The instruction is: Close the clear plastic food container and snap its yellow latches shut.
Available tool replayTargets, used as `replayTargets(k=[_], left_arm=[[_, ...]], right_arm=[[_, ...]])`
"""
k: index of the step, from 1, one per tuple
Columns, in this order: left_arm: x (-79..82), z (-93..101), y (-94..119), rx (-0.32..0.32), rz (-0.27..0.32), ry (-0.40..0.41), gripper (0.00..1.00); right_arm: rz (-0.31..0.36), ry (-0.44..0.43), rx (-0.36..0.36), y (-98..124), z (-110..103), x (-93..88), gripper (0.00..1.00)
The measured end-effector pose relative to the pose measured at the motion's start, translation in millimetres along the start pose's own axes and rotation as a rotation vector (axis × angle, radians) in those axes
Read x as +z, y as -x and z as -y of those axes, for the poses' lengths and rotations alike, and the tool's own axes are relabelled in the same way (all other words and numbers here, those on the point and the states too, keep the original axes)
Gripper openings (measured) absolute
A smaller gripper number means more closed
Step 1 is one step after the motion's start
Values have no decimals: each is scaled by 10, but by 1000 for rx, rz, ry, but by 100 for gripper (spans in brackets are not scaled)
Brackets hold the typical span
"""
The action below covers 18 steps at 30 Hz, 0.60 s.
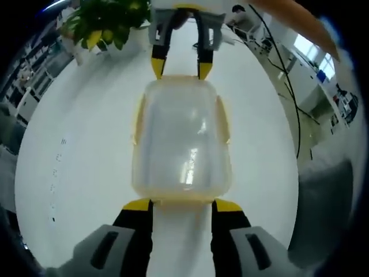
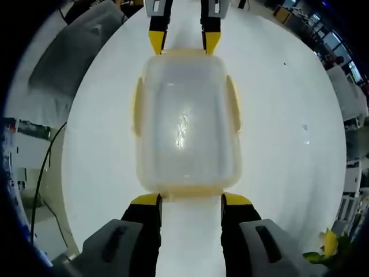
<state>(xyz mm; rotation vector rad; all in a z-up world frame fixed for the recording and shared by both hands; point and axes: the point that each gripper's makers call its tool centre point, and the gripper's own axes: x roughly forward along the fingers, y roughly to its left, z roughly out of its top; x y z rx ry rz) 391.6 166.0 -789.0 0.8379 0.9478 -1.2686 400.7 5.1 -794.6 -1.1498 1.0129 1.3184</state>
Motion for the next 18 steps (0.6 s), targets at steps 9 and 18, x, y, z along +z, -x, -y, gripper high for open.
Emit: replayTargets(k=[9,18], left_arm=[[-4,5,6,13,-14,-26,34],[-98,-97,-27,73,-83,-161,25]], right_arm=[[10,-16,-4,23,0,-8,37],[36,-58,-8,33,-11,-26,25]])
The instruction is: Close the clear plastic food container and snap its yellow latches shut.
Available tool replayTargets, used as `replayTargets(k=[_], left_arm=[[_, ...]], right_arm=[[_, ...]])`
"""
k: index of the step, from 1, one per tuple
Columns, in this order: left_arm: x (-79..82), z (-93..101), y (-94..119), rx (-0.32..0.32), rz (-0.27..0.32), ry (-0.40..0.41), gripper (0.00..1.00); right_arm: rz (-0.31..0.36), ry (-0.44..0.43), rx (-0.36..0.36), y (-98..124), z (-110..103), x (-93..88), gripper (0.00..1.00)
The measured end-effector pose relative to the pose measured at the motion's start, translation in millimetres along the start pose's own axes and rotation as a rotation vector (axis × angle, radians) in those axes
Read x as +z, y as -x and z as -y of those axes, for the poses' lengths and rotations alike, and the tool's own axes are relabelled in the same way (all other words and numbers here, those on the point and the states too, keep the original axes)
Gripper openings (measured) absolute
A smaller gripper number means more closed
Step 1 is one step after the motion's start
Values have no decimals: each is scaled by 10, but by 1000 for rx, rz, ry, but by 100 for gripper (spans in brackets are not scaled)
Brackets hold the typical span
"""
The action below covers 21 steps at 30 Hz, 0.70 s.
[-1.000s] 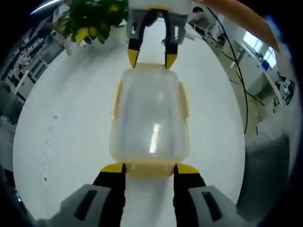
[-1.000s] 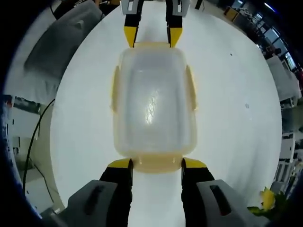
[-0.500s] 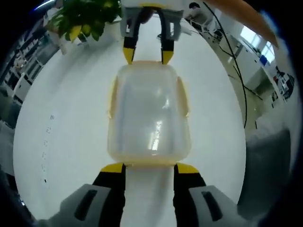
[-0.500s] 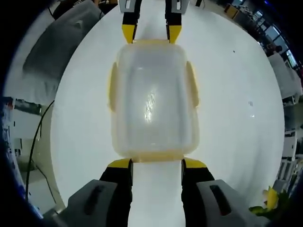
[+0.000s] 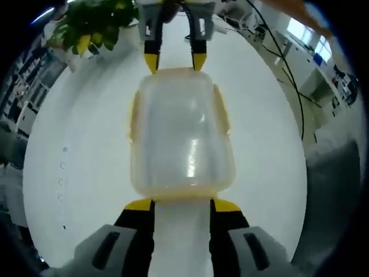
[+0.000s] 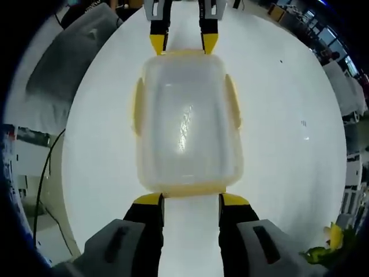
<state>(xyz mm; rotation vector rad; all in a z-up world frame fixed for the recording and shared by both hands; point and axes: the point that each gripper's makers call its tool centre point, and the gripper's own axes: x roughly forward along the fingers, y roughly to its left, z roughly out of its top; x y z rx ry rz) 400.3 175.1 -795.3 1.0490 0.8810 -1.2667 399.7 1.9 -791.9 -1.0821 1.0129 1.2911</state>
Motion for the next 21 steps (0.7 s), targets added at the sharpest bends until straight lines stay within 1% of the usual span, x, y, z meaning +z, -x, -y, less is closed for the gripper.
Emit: replayTargets(k=[1,2,3,5,8,9,11,12,13,14,15,16,17,18,19,20,21], left_arm=[[-18,30,-28,-11,2,3,24],[-22,41,-37,-17,5,10,26],[-37,70,-43,-34,5,31,29],[-89,80,-58,-43,-11,60,34],[-148,68,-56,-38,-19,62,32],[-159,68,-50,-41,-20,74,33],[-160,74,-20,-49,0,116,33],[-138,51,8,-41,30,166,34],[-148,11,35,-24,36,204,35],[-170,-53,81,2,42,266,38],[-170,-74,108,10,55,310,39],[-163,-78,157,7,80,362,41],[-159,-97,191,17,102,397,43],[-174,-120,224,30,114,437,44],[-186,-126,268,35,134,510,46],[-179,-114,289,25,155,563,47],[-162,-70,316,-7,185,642,49]], right_arm=[[18,-24,-21,0,24,5,24],[29,-51,-35,0,39,2,25],[42,-91,-26,2,18,-12,25],[57,-100,-11,8,-15,-20,25],[38,-110,-13,6,-54,-84,26],[30,-112,-13,5,-66,-104,27],[16,-129,-2,9,-107,-151,28],[9,-143,-6,17,-114,-182,28],[4,-163,-16,29,-105,-205,29],[4,-215,-34,51,-87,-233,29],[6,-251,-40,66,-78,-246,31],[2,-308,-56,97,-49,-280,32],[3,-335,-82,120,-1,-297,33],[11,-382,-117,158,64,-312,33],[23,-417,-132,183,99,-313,33],[34,-457,-139,204,119,-313,32],[52,-527,-153,234,153,-308,34]])
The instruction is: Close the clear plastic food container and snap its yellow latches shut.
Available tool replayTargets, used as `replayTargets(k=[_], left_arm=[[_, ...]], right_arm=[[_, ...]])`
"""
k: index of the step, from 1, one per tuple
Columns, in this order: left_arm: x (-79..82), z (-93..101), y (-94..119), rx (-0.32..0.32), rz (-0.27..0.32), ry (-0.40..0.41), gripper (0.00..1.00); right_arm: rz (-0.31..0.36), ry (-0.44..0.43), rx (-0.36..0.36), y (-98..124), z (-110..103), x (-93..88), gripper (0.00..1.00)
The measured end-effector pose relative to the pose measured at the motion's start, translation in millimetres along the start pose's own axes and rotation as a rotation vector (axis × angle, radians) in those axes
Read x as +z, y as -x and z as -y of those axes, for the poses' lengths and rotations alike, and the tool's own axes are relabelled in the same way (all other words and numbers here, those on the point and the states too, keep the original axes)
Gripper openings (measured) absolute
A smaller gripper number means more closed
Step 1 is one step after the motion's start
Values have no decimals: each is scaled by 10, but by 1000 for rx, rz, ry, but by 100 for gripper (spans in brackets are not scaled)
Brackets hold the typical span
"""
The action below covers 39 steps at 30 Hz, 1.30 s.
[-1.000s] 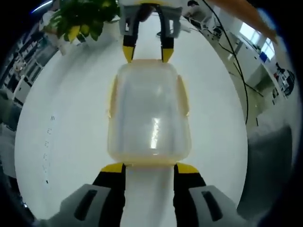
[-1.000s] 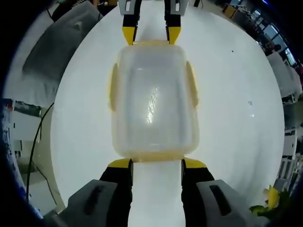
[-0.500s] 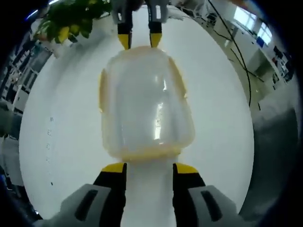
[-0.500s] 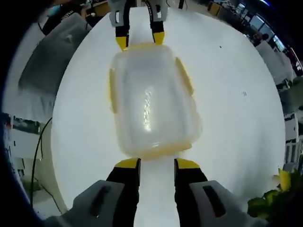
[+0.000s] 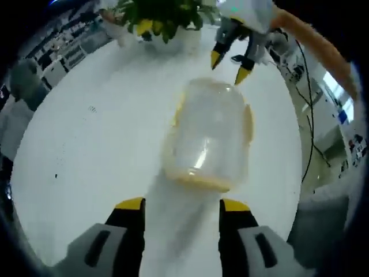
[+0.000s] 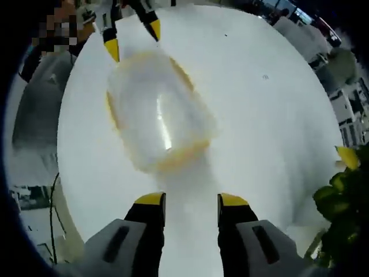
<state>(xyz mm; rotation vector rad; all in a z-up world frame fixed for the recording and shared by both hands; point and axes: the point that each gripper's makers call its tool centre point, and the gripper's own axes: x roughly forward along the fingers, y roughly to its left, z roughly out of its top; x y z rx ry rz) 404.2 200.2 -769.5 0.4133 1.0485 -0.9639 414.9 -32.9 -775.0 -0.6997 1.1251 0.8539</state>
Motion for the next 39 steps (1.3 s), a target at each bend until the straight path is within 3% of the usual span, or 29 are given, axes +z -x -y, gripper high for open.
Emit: replayTargets(k=[1,3,8,9,12,15,19,29,33,35,39], left_arm=[[5,40,13,-30,22,53,50],[38,81,42,-72,83,242,51],[243,234,100,-260,274,673,49],[285,248,107,-301,310,789,49],[265,227,32,-324,335,972,49],[182,276,-59,-321,286,1005,48],[246,256,-88,-314,302,1036,46],[177,254,-187,-284,244,1037,37],[131,281,-223,-255,208,1008,33],[79,283,-236,-227,176,952,30],[75,235,-237,-219,170,958,27]], right_arm=[[12,-45,-1,16,9,22,36],[44,-136,-3,52,32,83,40],[120,-316,36,86,-16,252,35],[150,-410,73,80,-69,319,35],[169,-506,119,45,-128,371,36],[156,-586,128,-31,-156,357,33],[177,-681,157,-136,-135,388,33],[195,-740,198,-203,-286,492,30],[188,-797,201,-208,-311,497,31],[183,-820,201,-209,-336,494,31],[180,-825,198,-204,-376,498,31]])
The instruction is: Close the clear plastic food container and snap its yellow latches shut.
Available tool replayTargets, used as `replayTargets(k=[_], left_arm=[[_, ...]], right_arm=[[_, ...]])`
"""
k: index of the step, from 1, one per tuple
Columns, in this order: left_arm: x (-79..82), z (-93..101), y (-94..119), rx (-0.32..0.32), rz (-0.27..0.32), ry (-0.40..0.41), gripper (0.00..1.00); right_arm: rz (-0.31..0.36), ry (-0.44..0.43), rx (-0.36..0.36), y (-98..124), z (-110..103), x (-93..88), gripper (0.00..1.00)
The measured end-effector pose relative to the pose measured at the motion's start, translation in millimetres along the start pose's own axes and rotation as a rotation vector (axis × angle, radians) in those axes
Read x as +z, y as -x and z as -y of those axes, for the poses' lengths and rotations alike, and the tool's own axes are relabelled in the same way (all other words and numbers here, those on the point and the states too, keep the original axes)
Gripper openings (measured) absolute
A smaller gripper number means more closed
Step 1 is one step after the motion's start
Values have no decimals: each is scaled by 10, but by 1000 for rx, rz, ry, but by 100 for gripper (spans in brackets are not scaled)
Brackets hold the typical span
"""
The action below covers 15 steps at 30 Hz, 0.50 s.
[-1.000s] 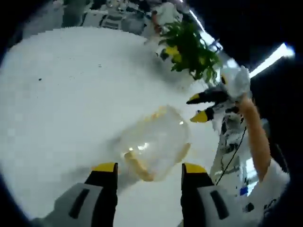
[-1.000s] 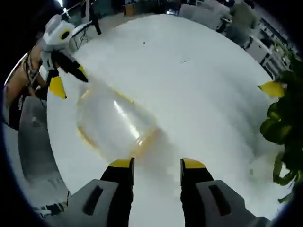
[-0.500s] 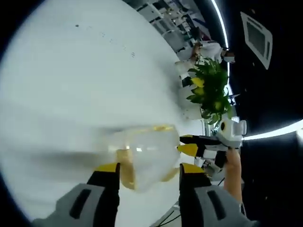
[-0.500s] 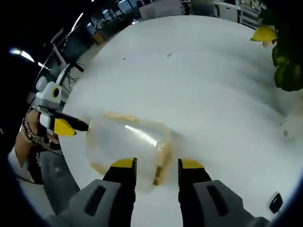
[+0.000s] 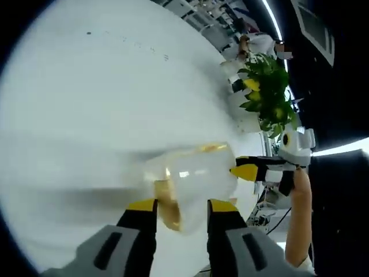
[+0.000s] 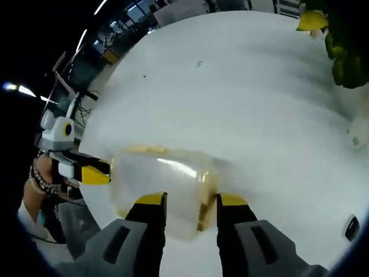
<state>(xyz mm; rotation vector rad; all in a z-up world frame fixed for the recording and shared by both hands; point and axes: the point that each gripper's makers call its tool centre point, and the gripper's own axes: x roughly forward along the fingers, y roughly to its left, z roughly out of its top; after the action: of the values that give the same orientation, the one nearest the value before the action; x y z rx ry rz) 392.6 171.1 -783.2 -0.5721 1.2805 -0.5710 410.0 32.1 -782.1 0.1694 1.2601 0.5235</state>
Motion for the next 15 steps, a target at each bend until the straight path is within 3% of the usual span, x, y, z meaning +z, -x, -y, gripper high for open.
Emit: replayTargets(k=[8,10,11,15], left_arm=[[-3,-45,4,58,5,-42,22],[-3,-127,10,92,6,-102,19],[-8,-81,-2,70,9,-69,19],[-9,-79,-7,71,9,-90,19]], right_arm=[[-8,-9,-23,-3,-24,-20,29],[-2,-13,-26,-3,-24,-20,29],[6,-19,-27,0,-21,-21,29],[28,-19,-32,6,-23,-24,29]])
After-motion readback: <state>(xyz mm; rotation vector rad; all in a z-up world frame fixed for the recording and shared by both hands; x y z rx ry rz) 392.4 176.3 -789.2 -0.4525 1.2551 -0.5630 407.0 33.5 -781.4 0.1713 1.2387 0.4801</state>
